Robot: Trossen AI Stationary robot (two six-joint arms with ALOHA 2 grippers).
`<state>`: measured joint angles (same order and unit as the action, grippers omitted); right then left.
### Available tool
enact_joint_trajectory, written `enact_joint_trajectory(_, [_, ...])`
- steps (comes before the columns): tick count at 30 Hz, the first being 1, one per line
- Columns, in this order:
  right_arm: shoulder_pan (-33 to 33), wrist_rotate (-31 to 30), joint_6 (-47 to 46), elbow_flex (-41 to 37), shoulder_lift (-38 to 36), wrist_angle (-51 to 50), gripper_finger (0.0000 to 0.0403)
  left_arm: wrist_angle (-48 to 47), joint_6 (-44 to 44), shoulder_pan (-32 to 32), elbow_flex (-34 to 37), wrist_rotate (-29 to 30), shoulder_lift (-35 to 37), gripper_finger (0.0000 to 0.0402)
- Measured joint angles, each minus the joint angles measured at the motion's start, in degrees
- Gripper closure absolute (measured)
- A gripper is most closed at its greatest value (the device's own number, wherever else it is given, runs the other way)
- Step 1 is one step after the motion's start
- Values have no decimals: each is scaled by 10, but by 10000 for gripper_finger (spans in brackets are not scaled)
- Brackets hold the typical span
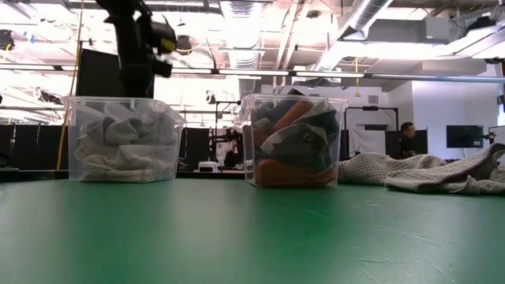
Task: Sort towels by color in basket
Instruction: Put the white towel into the left transparent bin
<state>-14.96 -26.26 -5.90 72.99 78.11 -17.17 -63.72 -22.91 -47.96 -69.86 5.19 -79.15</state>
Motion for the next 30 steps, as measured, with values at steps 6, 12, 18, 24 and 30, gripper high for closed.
enact_joint_trajectory(6, [0, 0, -5, 0, 0, 3, 171, 28, 11, 0, -11, 2, 39, 229])
enact_joint_trajectory(12, [0, 0, -5, 0, 0, 6, 171, 134, 43, -1, 25, -60, 13, 229])
enact_joint_trajectory(18, [-4, 0, -6, 0, 0, -3, 171, 148, 62, -1, 70, -77, -73, 229])
enact_joint_trajectory(24, [-4, 0, -3, 0, 0, -4, 171, 172, 66, -1, 103, -92, -126, 229])
enact_joint_trajectory(30, [-4, 0, -7, 0, 0, -3, 171, 169, 59, -1, 103, -92, -97, 229])
